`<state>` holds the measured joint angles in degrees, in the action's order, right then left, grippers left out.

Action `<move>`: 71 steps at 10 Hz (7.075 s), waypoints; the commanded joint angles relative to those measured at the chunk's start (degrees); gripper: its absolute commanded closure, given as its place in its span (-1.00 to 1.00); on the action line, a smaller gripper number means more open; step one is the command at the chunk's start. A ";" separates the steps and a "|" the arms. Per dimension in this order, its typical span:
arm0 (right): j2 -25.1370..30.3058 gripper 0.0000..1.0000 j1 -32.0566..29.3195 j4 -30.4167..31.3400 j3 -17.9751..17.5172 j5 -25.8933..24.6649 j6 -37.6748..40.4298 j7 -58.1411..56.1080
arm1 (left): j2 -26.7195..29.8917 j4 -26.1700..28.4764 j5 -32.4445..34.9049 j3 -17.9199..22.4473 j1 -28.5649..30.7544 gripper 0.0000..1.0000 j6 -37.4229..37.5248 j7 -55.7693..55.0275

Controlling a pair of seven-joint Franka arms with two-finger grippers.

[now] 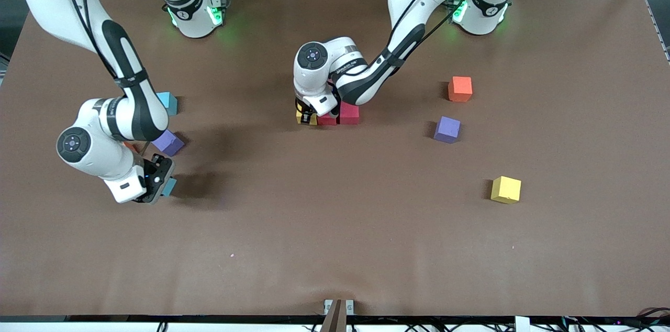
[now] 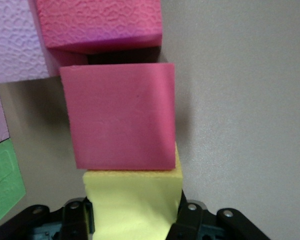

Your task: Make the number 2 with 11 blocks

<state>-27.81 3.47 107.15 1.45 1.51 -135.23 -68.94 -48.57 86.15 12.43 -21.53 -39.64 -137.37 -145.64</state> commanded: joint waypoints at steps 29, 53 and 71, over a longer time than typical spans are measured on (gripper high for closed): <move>0.67 0.12 29.83 -0.45 -0.22 4.99 -1.85 82.70 | 26.58 9.37 2.43 -8.84 30.71 -1.00 29.97 79.83; -6.38 0.15 39.50 -3.96 0.31 2.36 0.06 107.61 | 18.51 34.27 11.47 -18.37 56.61 -1.00 14.32 118.48; -8.22 0.07 38.89 -3.88 0.13 1.83 -2.14 107.35 | 16.75 24.26 -0.21 -18.46 55.21 0.32 20.81 109.88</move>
<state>-35.53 42.60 103.23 1.81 4.18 -136.41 38.36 -31.55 113.33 13.86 -39.65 16.54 -119.60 -33.76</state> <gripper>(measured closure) 0.449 0.436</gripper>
